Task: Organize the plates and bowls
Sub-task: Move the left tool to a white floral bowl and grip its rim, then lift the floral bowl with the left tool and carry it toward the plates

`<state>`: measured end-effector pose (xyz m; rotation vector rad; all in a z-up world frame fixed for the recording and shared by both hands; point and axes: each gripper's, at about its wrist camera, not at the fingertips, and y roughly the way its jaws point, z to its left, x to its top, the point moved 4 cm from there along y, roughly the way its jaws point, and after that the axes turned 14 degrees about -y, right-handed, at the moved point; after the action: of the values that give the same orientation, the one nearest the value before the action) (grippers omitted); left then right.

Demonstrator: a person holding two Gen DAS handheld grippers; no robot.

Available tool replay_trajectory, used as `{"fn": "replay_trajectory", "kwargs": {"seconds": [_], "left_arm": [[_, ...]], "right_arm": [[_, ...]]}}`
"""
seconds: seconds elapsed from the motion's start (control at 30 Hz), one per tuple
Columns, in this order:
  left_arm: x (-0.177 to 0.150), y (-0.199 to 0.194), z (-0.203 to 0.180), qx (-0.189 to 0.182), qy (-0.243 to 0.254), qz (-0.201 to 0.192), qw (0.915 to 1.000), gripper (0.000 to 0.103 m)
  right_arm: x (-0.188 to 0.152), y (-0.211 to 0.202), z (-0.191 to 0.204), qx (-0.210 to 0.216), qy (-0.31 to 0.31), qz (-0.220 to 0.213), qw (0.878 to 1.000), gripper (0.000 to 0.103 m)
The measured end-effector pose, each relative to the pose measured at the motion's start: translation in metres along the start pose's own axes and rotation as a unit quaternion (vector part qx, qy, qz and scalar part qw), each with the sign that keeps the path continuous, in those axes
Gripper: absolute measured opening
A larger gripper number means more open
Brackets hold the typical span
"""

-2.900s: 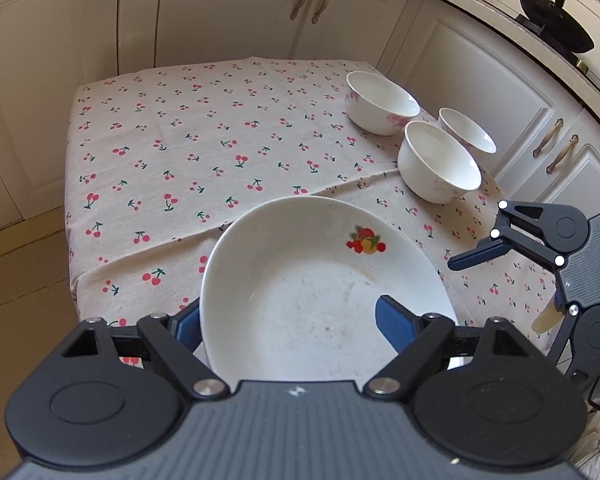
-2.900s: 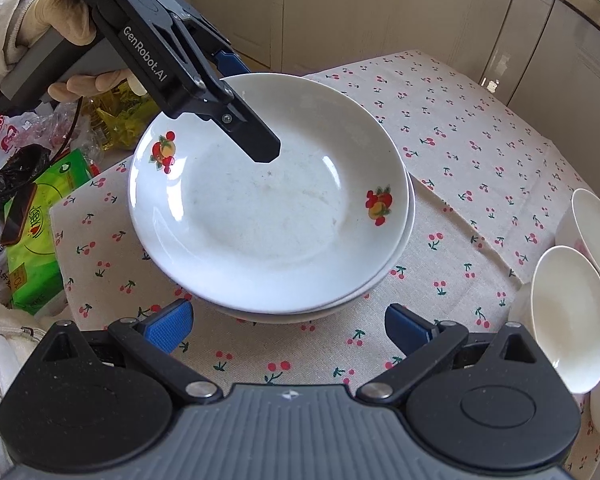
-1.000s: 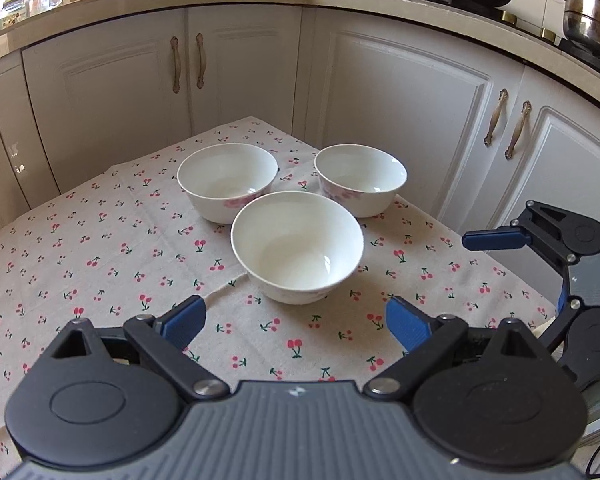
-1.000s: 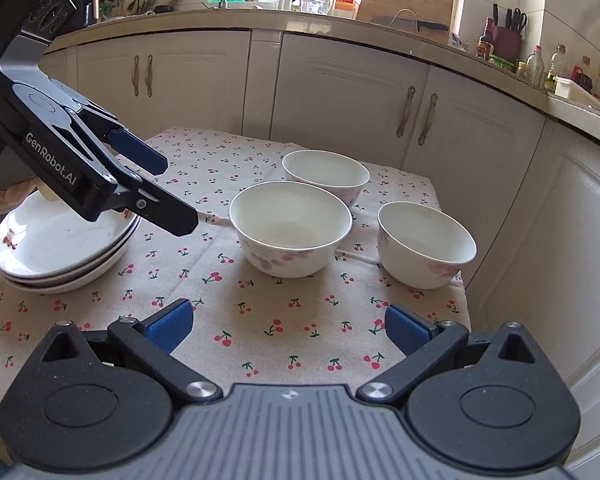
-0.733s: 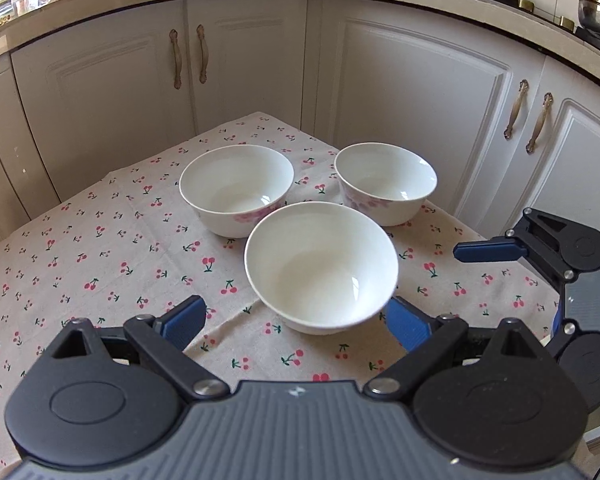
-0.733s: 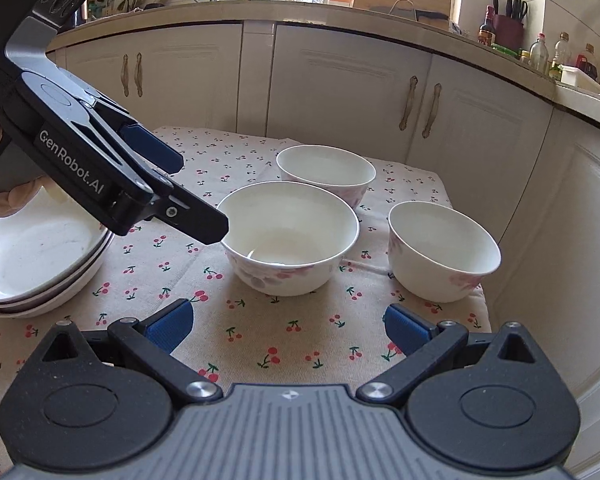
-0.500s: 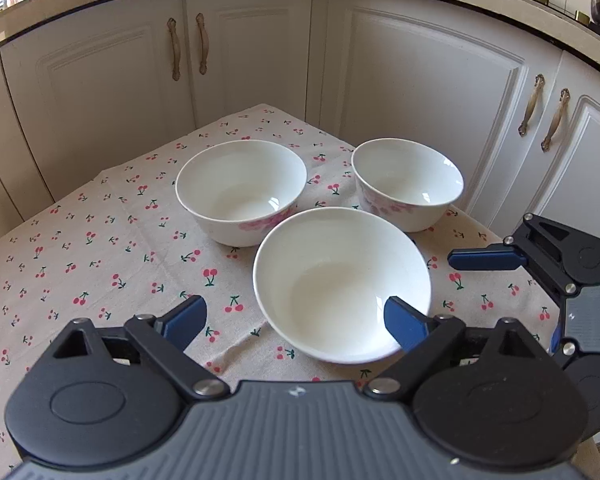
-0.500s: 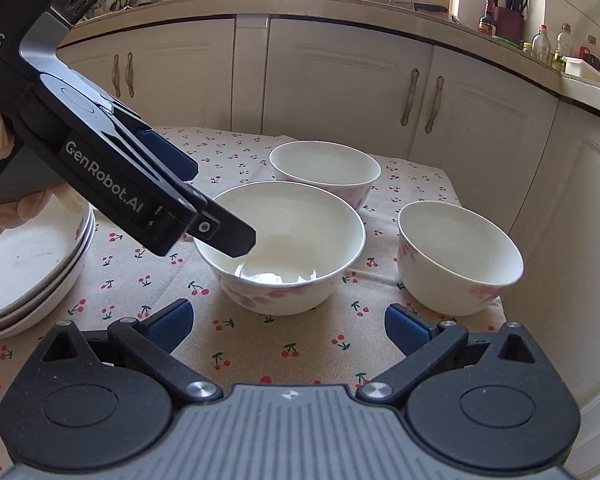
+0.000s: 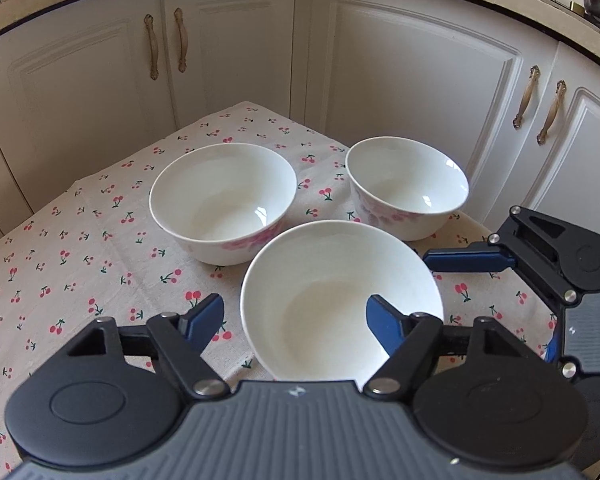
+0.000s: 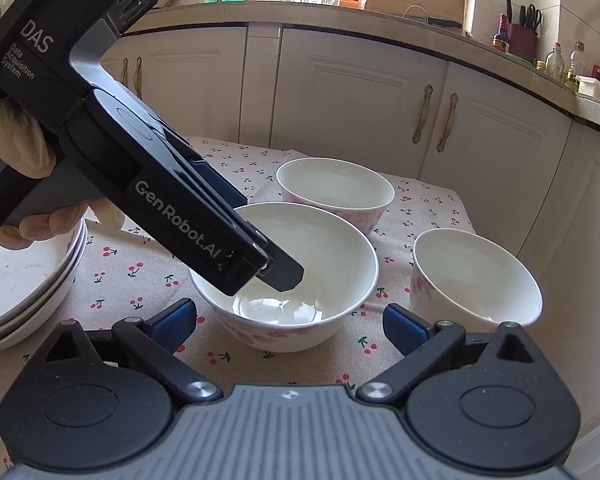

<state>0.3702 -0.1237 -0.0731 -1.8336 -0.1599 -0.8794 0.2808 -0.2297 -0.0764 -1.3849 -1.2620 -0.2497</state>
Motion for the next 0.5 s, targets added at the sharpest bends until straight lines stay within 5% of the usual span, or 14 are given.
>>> {"fn": "replay_trajectory", "kwargs": {"seconds": [0.5], "left_arm": [[0.0062, 0.0065, -0.0057, -0.016, 0.005, 0.014, 0.9998, 0.07]], "right_arm": [[0.001, -0.0006, 0.0007, 0.008, -0.001, -0.004, 1.0, 0.089]]}}
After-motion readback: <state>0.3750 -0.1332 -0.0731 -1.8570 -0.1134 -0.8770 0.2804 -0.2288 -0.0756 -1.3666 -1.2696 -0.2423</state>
